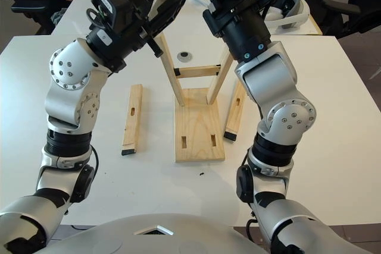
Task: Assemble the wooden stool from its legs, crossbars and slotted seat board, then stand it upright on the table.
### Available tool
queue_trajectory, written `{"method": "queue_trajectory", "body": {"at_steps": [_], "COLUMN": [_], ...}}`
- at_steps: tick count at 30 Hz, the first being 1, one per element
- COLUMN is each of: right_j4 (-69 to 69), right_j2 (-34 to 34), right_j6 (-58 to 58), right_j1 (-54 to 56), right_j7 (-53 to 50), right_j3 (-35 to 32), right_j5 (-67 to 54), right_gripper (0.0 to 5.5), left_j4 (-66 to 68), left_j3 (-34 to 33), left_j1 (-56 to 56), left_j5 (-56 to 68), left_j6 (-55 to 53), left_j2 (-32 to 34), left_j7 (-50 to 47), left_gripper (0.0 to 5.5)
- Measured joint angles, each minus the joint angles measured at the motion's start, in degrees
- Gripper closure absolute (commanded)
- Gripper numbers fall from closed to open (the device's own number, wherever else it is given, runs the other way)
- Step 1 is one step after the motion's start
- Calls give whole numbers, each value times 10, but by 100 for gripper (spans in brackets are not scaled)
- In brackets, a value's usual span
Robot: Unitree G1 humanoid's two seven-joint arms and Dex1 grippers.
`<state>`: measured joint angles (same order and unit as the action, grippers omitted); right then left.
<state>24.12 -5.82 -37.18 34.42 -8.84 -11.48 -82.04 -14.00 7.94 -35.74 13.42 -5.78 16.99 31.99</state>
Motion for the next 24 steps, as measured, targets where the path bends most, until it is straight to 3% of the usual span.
{"method": "queue_trajectory", "body": {"at_steps": [14, 22, 24], "right_j4": [-14, -15, -15], "right_j2": [-14, -22, -23], "right_j6": [1, 1, 1], "right_j1": [0, 0, -1], "right_j7": [1, 1, 0], "right_j3": [10, 12, 13], "right_j5": [0, 0, 1], "right_gripper": [497, 501, 503], "left_j4": [-25, -27, -27], "left_j3": [0, 0, -1], "left_j1": [20, 22, 22], "left_j5": [-6, -3, 0], "left_j6": [-25, -29, -32], "left_j2": [-7, -8, -8], "left_j7": [-13, -14, -13], "left_gripper": [416, 416, 374]}}
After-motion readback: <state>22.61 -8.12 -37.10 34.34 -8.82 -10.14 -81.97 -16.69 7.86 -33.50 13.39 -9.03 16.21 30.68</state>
